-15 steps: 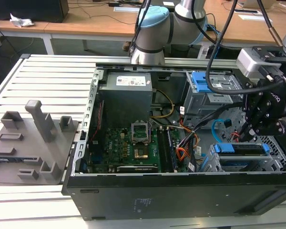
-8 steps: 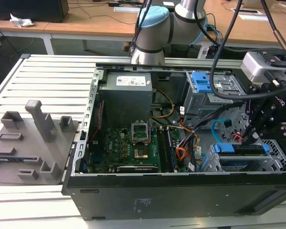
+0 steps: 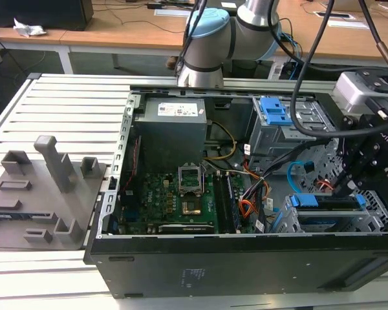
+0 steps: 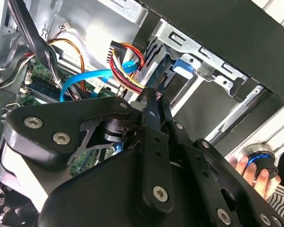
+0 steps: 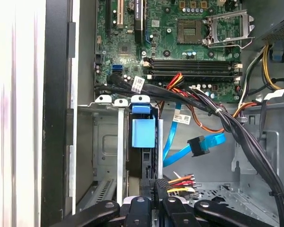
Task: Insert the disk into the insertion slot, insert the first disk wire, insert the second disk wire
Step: 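Insert the first disk wire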
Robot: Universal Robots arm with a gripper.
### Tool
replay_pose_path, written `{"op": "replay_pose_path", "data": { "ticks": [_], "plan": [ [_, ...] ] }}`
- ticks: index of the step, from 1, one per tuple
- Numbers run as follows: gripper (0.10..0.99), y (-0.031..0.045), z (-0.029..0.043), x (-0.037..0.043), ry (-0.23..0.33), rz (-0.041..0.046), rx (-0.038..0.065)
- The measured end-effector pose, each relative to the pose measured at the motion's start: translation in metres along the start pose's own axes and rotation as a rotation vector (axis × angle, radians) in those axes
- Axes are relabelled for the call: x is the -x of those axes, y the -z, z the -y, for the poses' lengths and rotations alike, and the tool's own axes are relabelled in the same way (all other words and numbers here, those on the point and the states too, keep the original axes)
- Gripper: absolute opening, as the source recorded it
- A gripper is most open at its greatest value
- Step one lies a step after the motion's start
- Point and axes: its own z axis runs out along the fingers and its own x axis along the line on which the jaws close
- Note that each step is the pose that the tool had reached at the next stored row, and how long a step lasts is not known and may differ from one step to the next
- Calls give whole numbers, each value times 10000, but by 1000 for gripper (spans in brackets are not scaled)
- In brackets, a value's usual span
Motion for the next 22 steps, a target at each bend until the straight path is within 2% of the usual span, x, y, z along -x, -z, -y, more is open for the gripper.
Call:
{"op": "replay_pose_path", "data": {
  "ticks": [11, 13, 14, 17, 18, 19, 21, 22],
  "plan": [
    [161, -46, 71, -35, 3, 96, 9],
    [161, -48, 72, -36, 6, 145, 10],
    [161, -48, 72, -35, 9, 198, 11],
    [161, 3, 69, -36, 9, 211, 7],
    [161, 3, 68, -37, 13, 296, 8],
    [161, 1, 68, -40, 19, 433, 11],
    [161, -9, 68, -48, 22, 505, 11],
    [161, -12, 69, -56, 22, 507, 11]
  ]
}}
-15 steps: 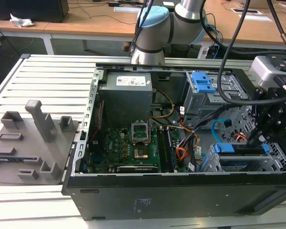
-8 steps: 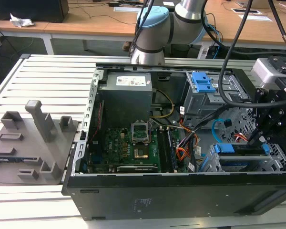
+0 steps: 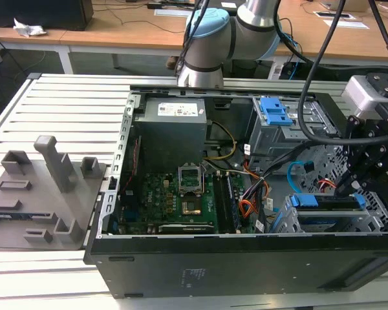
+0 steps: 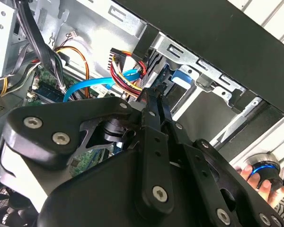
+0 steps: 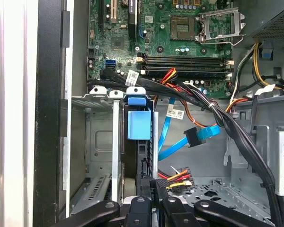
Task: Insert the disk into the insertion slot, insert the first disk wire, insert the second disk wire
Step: 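Insert the first disk wire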
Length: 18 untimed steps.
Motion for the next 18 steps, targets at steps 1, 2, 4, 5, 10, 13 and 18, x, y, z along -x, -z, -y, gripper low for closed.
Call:
{"op": "replay_pose_path", "data": {
  "ticks": [1, 2, 4, 5, 10, 13, 18],
  "plan": [
    [161, -2, 0, -5, 0, -1, 0],
    [161, -6, 0, -14, 0, -1, 0],
    [161, -11, 1, -28, 0, -2, 0],
    [161, -16, 1, -34, 1, 13, 0],
    [161, -39, 2, -39, 7, 150, 1],
    [161, -53, 3, -71, 6, 151, 2],
    [161, -80, 10, -79, 6, 150, 2]
  ]
}}
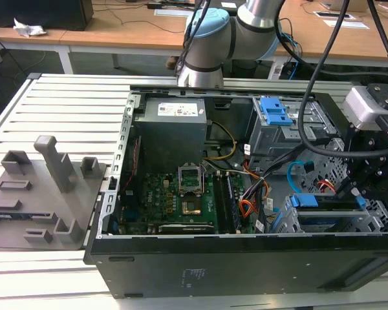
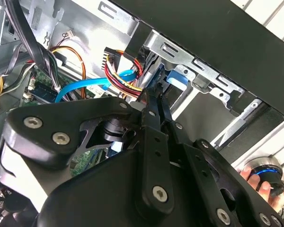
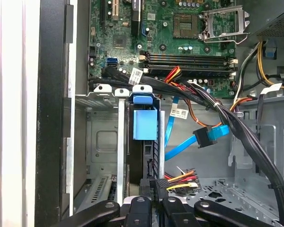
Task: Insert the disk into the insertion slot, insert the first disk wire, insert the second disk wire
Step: 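Insert the first disk wire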
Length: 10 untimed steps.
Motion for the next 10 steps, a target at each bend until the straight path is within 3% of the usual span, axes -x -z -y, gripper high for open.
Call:
{"op": "replay_pose_path", "data": {
  "ticks": [6, 8, 10],
  "plan": [
    [235, 9, 0, 0, 0, -3, 0],
    [235, 160, -7, 8, 0, 0, -1],
    [235, 257, -11, 13, 0, 2, 1]
  ]
}}
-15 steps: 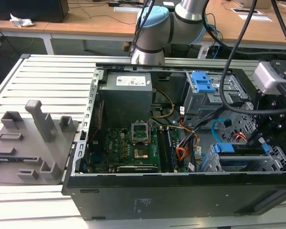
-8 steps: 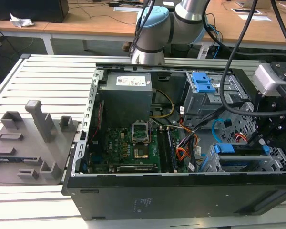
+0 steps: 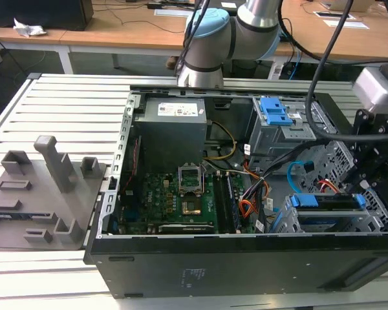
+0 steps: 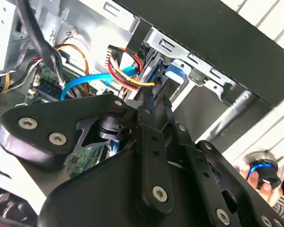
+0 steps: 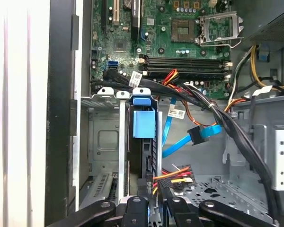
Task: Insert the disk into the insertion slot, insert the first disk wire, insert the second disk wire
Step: 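Insert the first disk wire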
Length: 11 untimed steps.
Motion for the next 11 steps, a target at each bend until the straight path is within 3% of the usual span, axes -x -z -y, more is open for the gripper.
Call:
{"op": "replay_pose_path", "data": {
  "ticks": [4, 9, 10, 11],
  "plan": [
    [235, 162, -7, 8, 0, -1, 0],
    [224, 171, -8, 8, 0, 0, 0],
    [106, 171, -8, 8, 0, 1, 0],
    [106, 171, -8, 8, 0, 1, 0]
  ]
}}
